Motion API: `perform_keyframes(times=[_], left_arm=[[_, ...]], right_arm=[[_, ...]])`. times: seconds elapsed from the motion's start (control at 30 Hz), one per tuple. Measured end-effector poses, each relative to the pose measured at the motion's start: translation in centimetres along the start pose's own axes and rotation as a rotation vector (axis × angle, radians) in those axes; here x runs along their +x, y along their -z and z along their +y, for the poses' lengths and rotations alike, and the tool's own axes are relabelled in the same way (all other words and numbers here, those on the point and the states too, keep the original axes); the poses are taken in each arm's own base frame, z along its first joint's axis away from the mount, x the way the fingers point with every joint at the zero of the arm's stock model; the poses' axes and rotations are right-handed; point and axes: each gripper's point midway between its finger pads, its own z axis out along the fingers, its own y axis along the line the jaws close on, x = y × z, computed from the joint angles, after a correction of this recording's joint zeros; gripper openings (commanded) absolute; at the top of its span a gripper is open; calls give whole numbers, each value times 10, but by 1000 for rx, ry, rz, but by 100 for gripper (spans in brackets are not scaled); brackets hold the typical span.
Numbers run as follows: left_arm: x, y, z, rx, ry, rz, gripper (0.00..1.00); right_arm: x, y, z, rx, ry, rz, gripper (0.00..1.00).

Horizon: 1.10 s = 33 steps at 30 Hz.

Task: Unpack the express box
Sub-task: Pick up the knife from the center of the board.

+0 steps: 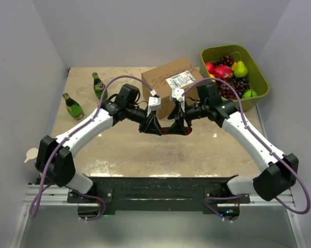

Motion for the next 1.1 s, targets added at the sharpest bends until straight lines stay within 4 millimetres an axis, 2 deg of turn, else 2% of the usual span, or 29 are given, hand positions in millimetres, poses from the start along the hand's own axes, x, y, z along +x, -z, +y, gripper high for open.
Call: perform_keyframes(times=[0.13, 0.33, 0.53, 0.63, 0.83, 0.9, 0.93, 1.0, 1.03, 1.1], left_arm=[[-2, 1, 1, -2, -7, -5, 0], [-6, 1, 2, -7, -7, -13, 0], [-8, 1, 1, -4, -1, -17, 0], [-8, 1, 1, -3, 3, -20, 0], [-8, 2, 1, -3, 25, -23, 0], [-8, 3, 1, -4, 28, -23, 0], [-8, 3, 1, -5, 29, -23, 0], [-8, 4, 2, -7, 31, -23, 0], [-8, 4, 3, -8, 31, -24, 0], [-8, 5, 3, -10, 33, -24, 0]], right_arm=[[1, -3, 1, -35, 12, 7, 66], [22, -12, 7, -115, -41, 54, 57], [20, -12, 10, -132, -38, 41, 52], [18, -12, 12, -145, -47, 32, 46], [19, -15, 14, -148, -36, 41, 45], [20, -16, 14, -142, -31, 50, 34], [21, -16, 14, -140, -31, 53, 23], [21, -17, 14, -136, -28, 60, 12], [22, -18, 13, -132, -25, 66, 3], [23, -18, 13, -128, -22, 70, 0]])
